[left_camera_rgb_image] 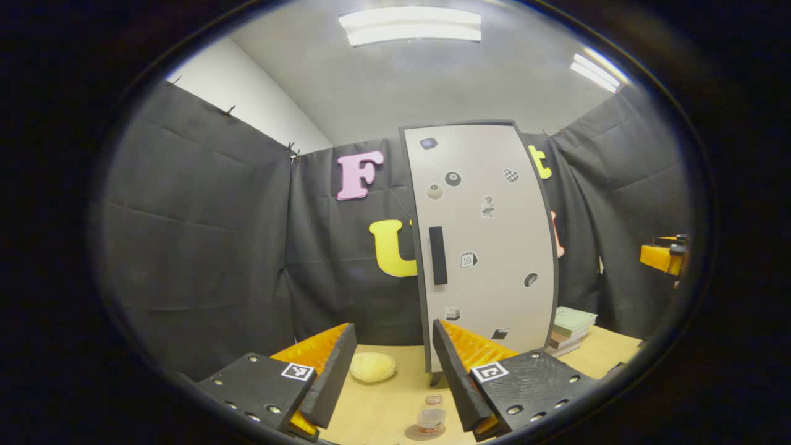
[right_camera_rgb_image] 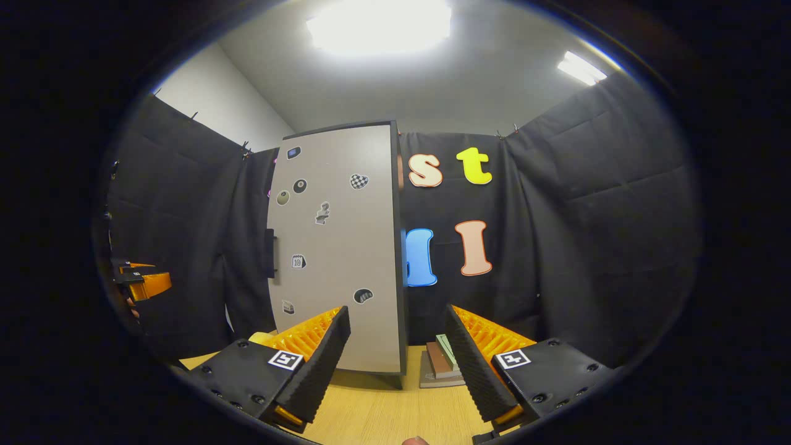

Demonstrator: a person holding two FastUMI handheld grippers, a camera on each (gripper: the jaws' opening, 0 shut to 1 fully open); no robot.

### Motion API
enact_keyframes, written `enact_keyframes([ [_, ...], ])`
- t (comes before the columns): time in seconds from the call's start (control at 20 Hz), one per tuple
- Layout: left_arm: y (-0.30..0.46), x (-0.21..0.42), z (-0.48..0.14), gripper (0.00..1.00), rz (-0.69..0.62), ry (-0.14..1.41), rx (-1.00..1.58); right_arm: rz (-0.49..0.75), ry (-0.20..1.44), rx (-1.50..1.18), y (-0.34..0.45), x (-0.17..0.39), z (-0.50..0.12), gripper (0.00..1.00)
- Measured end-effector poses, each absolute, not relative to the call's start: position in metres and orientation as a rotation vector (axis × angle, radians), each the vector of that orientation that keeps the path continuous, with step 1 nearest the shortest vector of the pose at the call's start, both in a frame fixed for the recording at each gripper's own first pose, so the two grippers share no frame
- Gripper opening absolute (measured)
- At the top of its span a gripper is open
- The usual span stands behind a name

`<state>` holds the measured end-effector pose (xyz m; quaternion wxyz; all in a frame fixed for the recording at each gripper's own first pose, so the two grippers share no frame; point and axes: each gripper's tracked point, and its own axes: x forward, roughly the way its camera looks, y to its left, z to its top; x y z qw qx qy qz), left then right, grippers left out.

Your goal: Open the cabinet door with the right hand, grasp the bottle in the cabinet with the left hand and place it on the coaster, then close the cabinet door with the right hand.

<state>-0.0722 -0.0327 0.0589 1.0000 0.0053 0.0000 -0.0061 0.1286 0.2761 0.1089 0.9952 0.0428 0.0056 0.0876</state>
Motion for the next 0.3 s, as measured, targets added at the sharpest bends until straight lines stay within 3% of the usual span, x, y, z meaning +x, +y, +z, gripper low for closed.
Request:
enact_keyframes([
  [0.3, -0.0301, -0.0691, 0.0564, 0.74, -0.017, -0.006, 0.001, 0.17, 0.008, 0.075, 0.2802, 0.1299, 0.1124, 0.97],
])
